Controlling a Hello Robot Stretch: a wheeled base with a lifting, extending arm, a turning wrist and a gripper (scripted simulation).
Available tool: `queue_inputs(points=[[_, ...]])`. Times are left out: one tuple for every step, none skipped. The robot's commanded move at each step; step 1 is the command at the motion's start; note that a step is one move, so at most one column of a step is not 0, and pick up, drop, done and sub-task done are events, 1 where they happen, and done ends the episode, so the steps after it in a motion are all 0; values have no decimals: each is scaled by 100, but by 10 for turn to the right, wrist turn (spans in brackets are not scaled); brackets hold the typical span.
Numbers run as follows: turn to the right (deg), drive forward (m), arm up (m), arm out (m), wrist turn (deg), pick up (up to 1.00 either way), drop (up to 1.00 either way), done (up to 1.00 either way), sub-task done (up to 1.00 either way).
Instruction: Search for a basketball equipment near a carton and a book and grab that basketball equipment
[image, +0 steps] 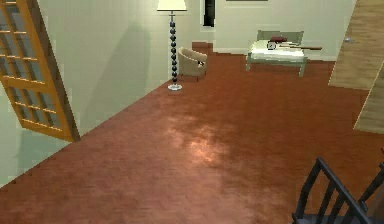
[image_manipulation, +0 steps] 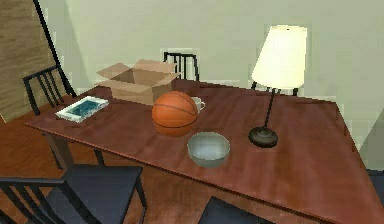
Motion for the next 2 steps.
queue_inputs(points=[[0, 0, 38, 0, 0, 0, 0, 0, 0], [0, 0, 0, 48, 0, 0, 0, 0, 0]])
